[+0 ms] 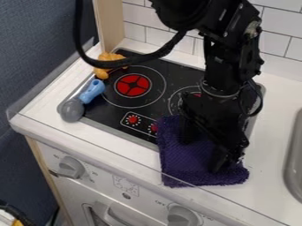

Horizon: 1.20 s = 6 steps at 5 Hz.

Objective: Moved the purple cloth to the left burner

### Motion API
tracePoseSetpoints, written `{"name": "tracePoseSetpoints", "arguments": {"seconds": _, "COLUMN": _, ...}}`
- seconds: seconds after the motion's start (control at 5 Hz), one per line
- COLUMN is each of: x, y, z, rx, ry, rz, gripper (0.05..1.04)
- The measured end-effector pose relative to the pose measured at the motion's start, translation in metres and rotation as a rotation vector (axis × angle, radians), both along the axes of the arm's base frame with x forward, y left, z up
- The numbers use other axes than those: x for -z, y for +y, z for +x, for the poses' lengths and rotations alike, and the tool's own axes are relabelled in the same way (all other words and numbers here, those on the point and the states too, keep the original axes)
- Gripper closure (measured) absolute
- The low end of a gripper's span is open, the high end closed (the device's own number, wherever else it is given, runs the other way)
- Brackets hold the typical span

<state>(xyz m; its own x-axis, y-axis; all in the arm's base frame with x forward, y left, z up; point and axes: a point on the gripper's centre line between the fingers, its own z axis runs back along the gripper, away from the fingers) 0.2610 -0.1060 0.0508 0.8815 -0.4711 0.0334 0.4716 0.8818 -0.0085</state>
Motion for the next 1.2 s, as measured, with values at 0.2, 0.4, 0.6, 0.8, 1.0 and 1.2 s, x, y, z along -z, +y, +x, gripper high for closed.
{"name": "tracePoseSetpoints", "arguments": {"seconds": 0.2, "x": 0.0, "y": 0.0, "z": 0.011, "rx": -0.016, "ry": -0.008, "rz": -0.006, "gripper": 0.082}}
{"name": "tracePoseSetpoints", "arguments": {"seconds": 0.4, "x": -0.001, "y": 0.005, "z": 0.029, "rx": -0.046, "ry": -0.026, "rz": -0.016, "gripper": 0.083}}
{"name": "tracePoseSetpoints", "arguments": {"seconds": 0.6, "x": -0.003, "y": 0.014, "z": 0.054, "rx": -0.062, "ry": -0.041, "rz": -0.021, "gripper": 0.084}}
{"name": "tracePoseSetpoints", "arguments": {"seconds": 0.8, "x": -0.004, "y": 0.019, "z": 0.08, "rx": -0.077, "ry": -0.068, "rz": -0.035, "gripper": 0.083}}
{"name": "tracePoseSetpoints", "arguments": {"seconds": 1.0, "x": -0.004, "y": 0.024, "z": 0.099, "rx": -0.09, "ry": -0.092, "rz": -0.034, "gripper": 0.083}}
{"name": "tracePoseSetpoints", "arguments": {"seconds": 1.2, "x": -0.005, "y": 0.04, "z": 0.113, "rx": -0.112, "ry": -0.111, "rz": -0.014, "gripper": 0.084}}
